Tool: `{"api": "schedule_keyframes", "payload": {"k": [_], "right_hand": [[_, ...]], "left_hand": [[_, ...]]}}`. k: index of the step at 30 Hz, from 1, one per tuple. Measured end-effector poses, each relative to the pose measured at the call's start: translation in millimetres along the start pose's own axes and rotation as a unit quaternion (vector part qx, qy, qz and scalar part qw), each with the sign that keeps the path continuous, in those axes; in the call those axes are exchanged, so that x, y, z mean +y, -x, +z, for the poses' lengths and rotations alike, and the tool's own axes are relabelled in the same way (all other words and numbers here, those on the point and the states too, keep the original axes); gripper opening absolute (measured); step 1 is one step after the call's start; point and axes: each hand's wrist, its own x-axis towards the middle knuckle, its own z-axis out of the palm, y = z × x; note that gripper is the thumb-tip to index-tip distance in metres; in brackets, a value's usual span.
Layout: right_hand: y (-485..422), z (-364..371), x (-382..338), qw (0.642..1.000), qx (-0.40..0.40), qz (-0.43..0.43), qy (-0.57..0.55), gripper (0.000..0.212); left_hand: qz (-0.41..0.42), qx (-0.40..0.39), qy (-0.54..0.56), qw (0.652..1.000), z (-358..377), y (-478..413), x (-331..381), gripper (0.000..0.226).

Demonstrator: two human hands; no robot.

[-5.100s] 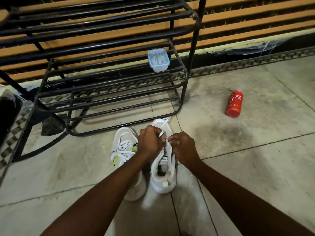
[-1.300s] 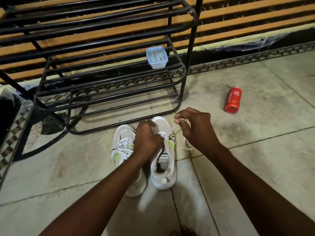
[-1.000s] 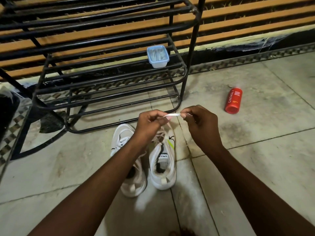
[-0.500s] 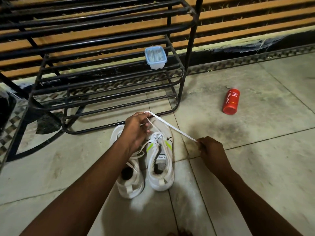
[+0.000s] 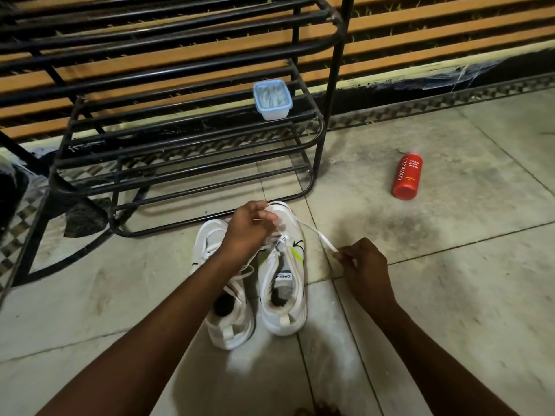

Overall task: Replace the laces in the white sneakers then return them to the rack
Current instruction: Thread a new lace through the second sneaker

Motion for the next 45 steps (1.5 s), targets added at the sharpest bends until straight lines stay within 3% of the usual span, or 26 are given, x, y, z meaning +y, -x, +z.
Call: {"api": "schedule_keyframes", "payload": {"k": [4, 8, 11, 17, 26, 38, 45], "right_hand": [[-9, 7, -19, 0.996, 0.000, 0.067, -0.064, 0.012], [-16, 9, -37, 0.974, 0.001, 0.080, -0.211, 0.009], [-20, 13, -48, 0.955, -0.015, 0.081, -0.286, 0.011], [-29, 19, -62, 0.911, -0.072, 0.077, -0.398, 0.007], [-40, 31, -72, 0.976, -0.117, -0.022, -0.181, 0.012], [-45, 42, -81, 0.988, -0.093, -0.048, -0.111, 0.023], [-49, 46, -84, 0.987, -0.121, -0.049, -0.092, 0.026]], "left_hand": [[0.070, 0.007, -0.267, 0.961, -2, 28, -6, 0.039], [0.052, -0.066, -0.376, 0.923, -4, 47, -13, 0.050], [0.080, -0.030, -0.427, 0.900, -5, 46, -20, 0.034], [0.014, -0.008, -0.376, 0.926, -13, 45, -16, 0.020], [-0.048, 0.005, -0.301, 0.953, -20, 39, -13, 0.023], [-0.067, 0.010, -0.230, 0.971, -22, 35, -22, 0.023], [-0.059, -0.006, -0.232, 0.971, -21, 37, -20, 0.025]]}}
